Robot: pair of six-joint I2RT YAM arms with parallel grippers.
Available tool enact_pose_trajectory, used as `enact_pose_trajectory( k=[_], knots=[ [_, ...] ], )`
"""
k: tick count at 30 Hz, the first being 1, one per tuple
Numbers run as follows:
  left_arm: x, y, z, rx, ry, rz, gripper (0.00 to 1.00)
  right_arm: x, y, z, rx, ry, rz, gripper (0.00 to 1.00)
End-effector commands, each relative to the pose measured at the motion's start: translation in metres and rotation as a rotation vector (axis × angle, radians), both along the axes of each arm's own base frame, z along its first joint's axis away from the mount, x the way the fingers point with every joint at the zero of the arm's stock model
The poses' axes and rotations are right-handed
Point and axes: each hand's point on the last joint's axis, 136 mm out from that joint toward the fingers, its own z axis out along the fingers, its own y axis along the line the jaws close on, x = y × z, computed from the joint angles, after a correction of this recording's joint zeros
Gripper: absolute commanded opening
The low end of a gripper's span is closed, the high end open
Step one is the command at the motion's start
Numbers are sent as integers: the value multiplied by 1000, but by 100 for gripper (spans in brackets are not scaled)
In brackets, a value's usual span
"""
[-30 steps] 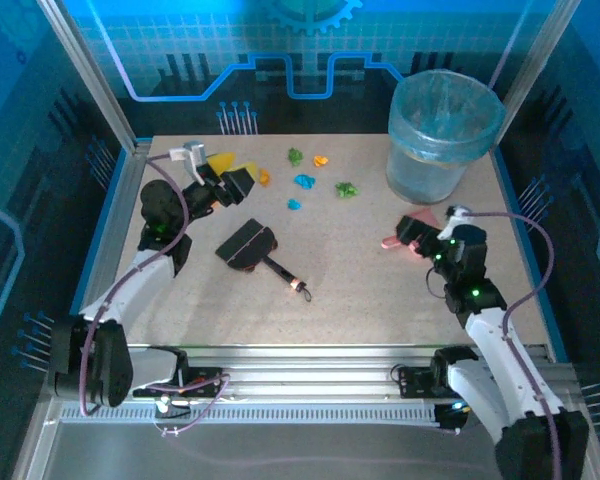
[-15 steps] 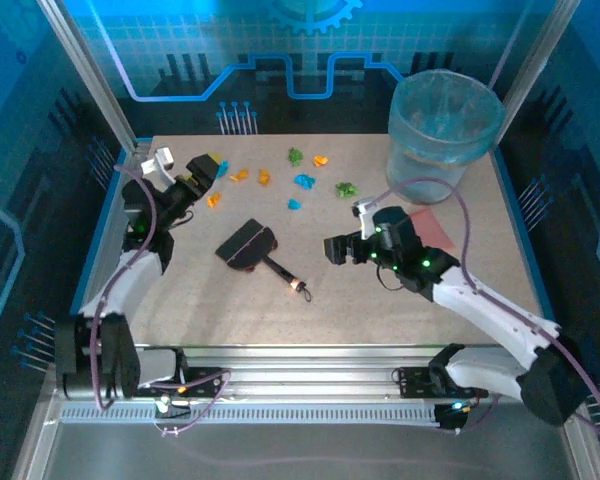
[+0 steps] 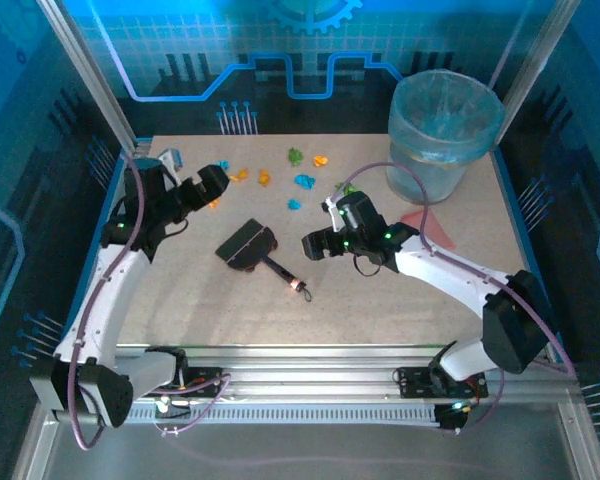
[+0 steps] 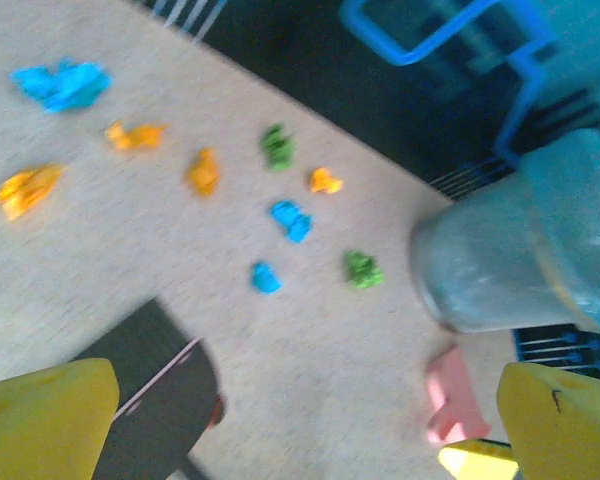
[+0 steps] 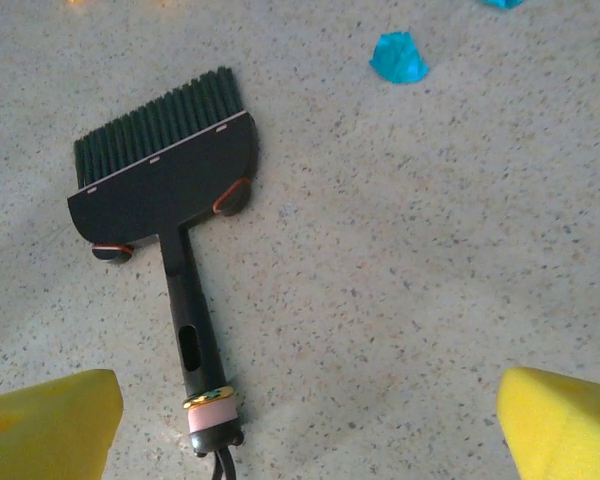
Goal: Sweep away the paper scraps from the table
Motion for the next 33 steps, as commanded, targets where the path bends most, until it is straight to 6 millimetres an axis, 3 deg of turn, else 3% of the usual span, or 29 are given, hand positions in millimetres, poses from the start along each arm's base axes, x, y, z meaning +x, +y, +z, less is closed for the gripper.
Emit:
enact_pose_trajectory(
  k=[1,5,8,13,19,27,33],
  knots=[
    [-36,38,-21,19,102,120,99,-5,11,-6,47,53,1,97],
    [-53,72,-29,30,82,283,99,-3,10,-17,59,85,-32,97],
    [-61,76,-49,10,215,313,99,-1,7,-22,83,96,-68,96],
    [-56,46,-73,-120,338,207,99,6,-14,-30,102,112,-192,96],
    [-54,10,-75,-58,379,149,99,13,-34,-39,115,138,-313,94],
    [-51,-30,-94,-41,519,164,96,14,-30,-41,126,149,-299,94],
    [-49,-59,-124,-2,689,167,90,15,-27,-47,133,164,-284,92]
  ],
)
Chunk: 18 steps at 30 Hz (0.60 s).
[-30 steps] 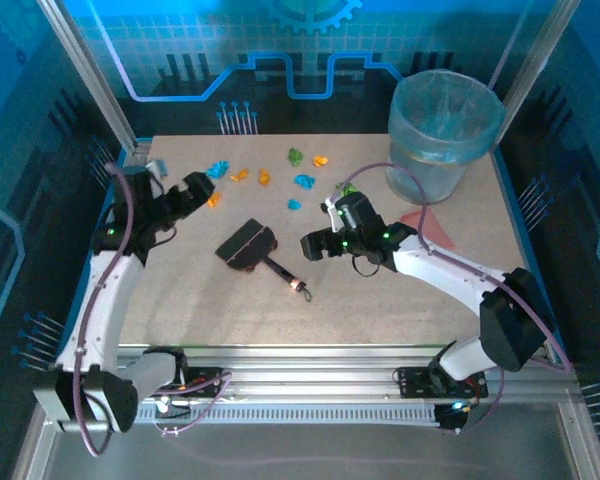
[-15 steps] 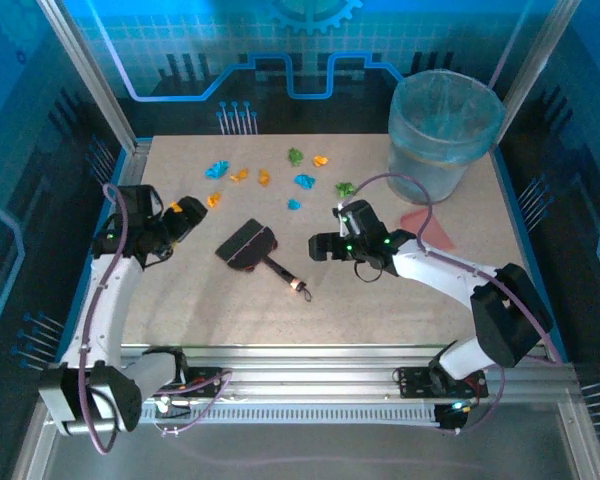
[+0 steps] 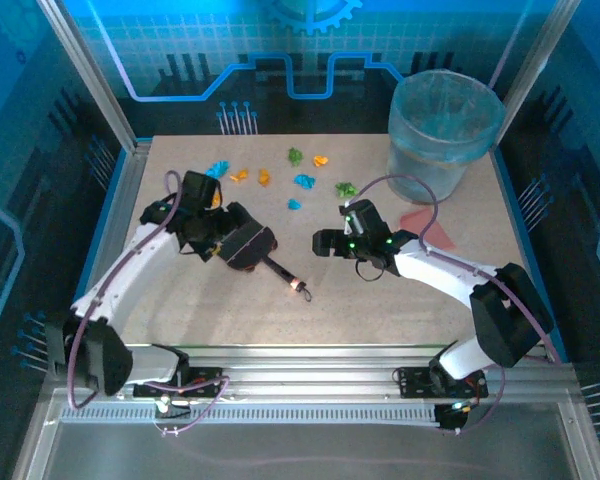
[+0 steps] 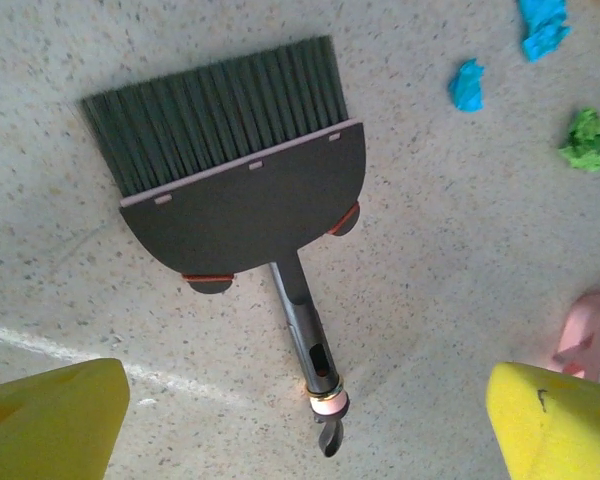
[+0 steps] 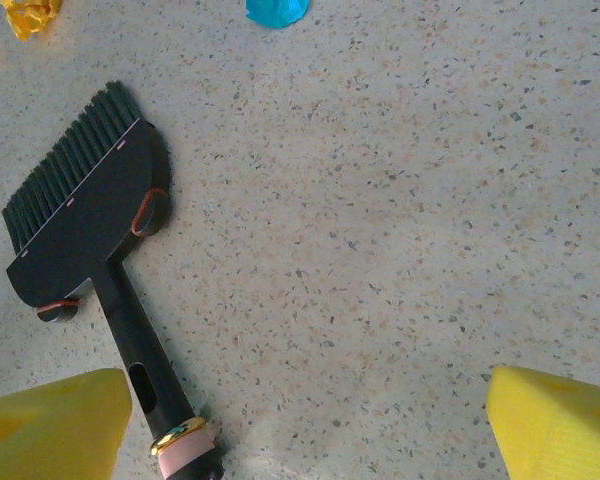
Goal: Sweep away the paper scraps from the table
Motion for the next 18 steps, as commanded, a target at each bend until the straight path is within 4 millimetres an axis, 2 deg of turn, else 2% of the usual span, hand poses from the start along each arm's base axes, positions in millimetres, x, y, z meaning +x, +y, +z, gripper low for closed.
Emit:
enact_pose_trajectory(
  k=[1,6,10,11,13,18],
  knots=[
    [-4,-11,-14,29,101,37,89,4,-1,-5,14,19,-16,92],
    [-1,-41,-36,8,126,38,88,5,-11,-11,-42,65,-71,90],
    [-10,-61,-53,10,159,68,83,4,-20,-12,-109,121,-125,88],
    [-13,-66,-58,9,170,66,82,2,-16,-11,-117,122,-103,88],
    [-18,-68,-64,12,192,70,83,-4,6,-5,-119,106,17,85],
    [-22,-62,-76,37,206,54,82,-44,54,-11,-142,203,333,81]
  ],
)
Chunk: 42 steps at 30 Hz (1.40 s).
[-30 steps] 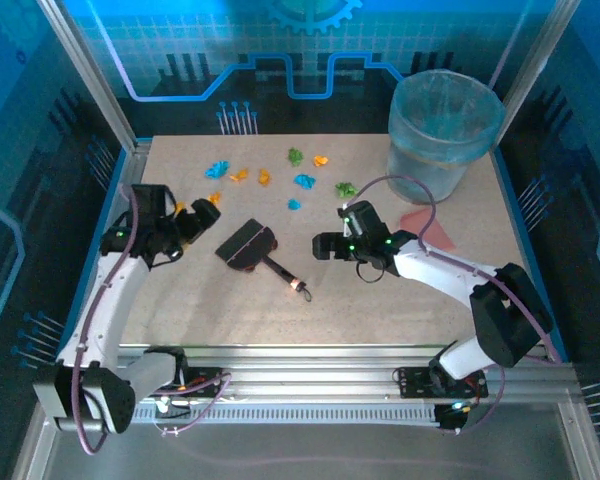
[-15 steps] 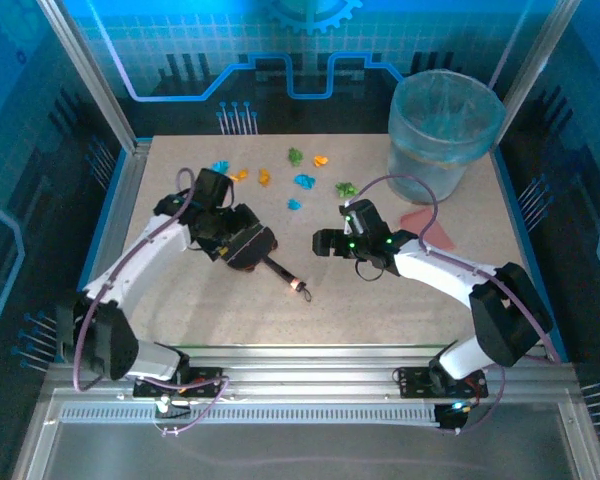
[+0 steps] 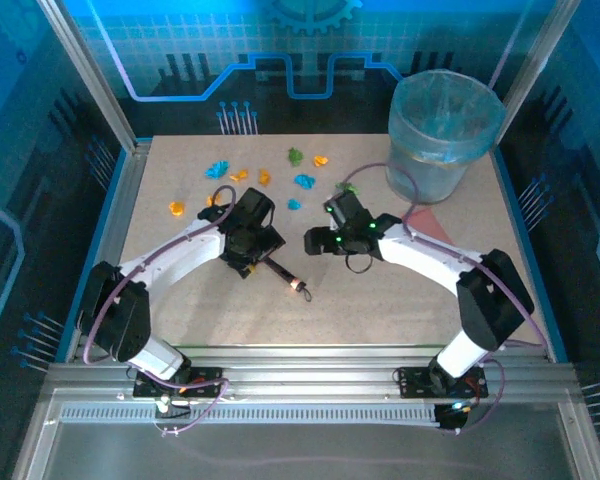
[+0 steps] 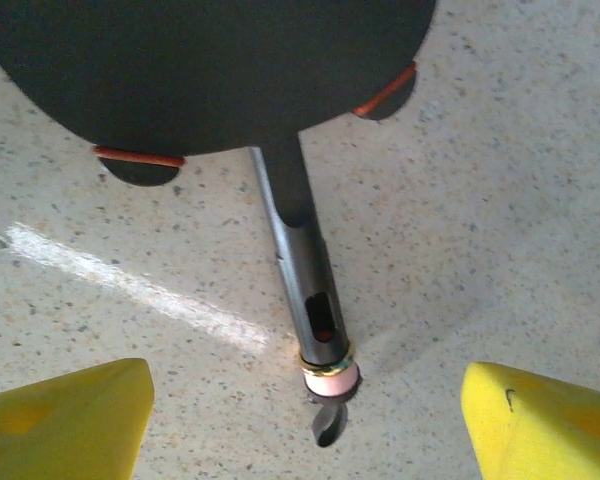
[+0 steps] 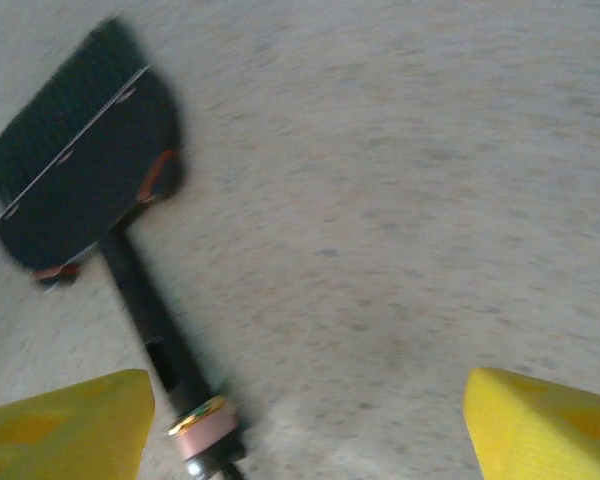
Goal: Sweep away the paper scraps from the table
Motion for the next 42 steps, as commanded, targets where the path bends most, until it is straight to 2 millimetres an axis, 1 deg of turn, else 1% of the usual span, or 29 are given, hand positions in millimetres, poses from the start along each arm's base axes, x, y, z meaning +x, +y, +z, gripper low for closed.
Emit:
enact_pose_trajectory(
  k=[1,2,4,5,9,14,16,18,19,21,24,27,30,32,34,36,37,42],
  knots=[
    [-3,9,-13,21,28,38,81,-48,28,-16,-20,145,253,80],
    [-6,9,-16,15,38,40,81,-57,35,-18,-9,172,295,79],
    [-11,9,-23,-1,64,73,80,-70,39,-23,-4,211,333,77],
    [-16,9,-26,-6,86,102,80,-75,38,-26,-5,221,335,76],
    [-24,5,-36,-15,112,165,78,-87,30,-33,56,241,310,76],
    [-23,-11,-43,-20,149,172,77,-97,19,-34,89,205,316,76],
    [-26,-13,-49,-21,184,203,75,-97,15,-34,98,178,318,76],
    [-25,-11,-56,-23,180,250,74,-96,11,-33,125,146,310,76],
    [-23,-9,-58,-20,173,268,74,-97,7,-37,132,144,305,76],
    [-18,-12,-58,-19,170,271,74,-95,2,-34,158,112,292,76],
    [-11,-21,-59,-30,184,256,74,-91,-6,-31,174,82,274,76],
    [-10,-26,-62,-28,202,250,74,-89,-12,-30,182,77,258,76],
    [-11,-25,-63,-4,196,250,73,-86,-19,-30,183,72,229,76],
    [-11,-23,-63,3,193,252,73,-81,-27,-30,173,67,183,76],
    [-10,-23,-63,7,189,241,72,-76,-34,-29,180,73,143,76],
    [-9,-25,-64,8,187,223,68,-71,-41,-27,196,79,106,76],
    [-7,-26,-64,9,183,215,65,-70,-42,-25,206,75,97,76],
    [-5,-26,-69,37,197,201,64,-67,-42,-20,230,57,92,76]
  ],
)
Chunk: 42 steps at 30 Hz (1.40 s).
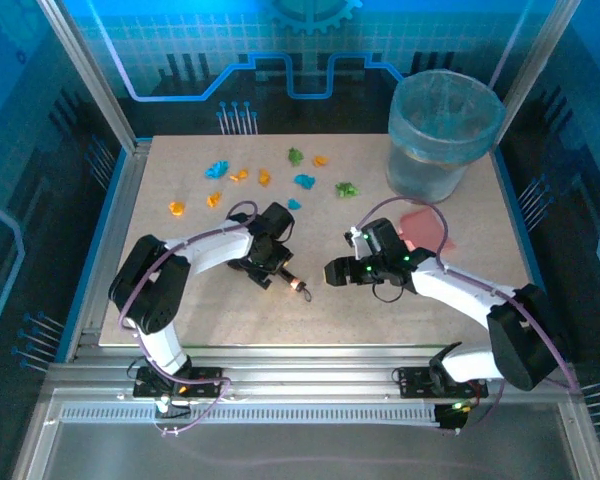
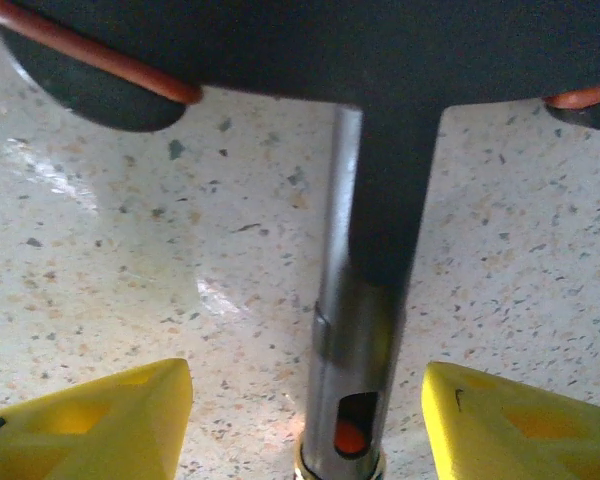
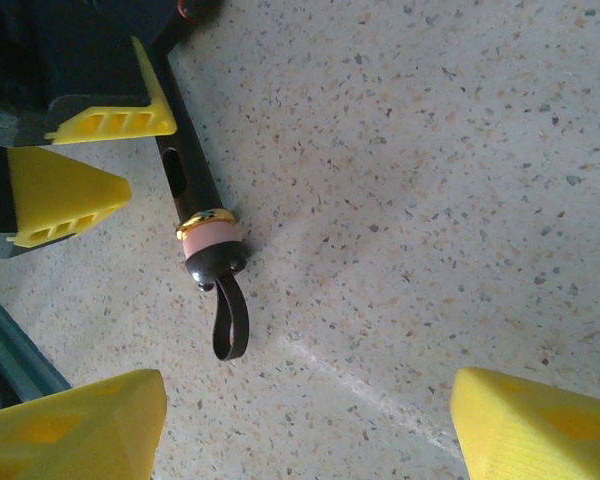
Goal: Sweep away the paper scraps from the table
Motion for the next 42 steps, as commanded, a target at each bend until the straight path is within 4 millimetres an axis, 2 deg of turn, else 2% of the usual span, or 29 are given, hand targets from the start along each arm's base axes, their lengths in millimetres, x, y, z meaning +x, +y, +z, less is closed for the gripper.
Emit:
enact_pose_trajectory(
  k=[1,10,17,26,31,36,38,42],
  knots=[
    [0,1,-2,34,19,-25,63,0,2,6,35,-6,-6,76],
    [7,-1,-10,68,23,-72,55,0,1,5,31,-1,-2,76],
    [17,-8,-8,92,0,-171,41,3,-1,8,33,9,-26,76],
    [23,-41,-3,121,-52,-457,24,17,-29,5,37,97,-207,76],
    [20,-63,-6,101,-53,-589,20,22,-37,7,39,110,-267,76],
    [17,-88,-1,97,-98,-776,21,24,-42,13,42,120,-328,77],
    [16,-95,2,90,-124,-840,24,24,-49,15,26,132,-371,78],
    [15,-94,3,95,-126,-897,47,26,-60,14,8,178,-458,78]
  ],
)
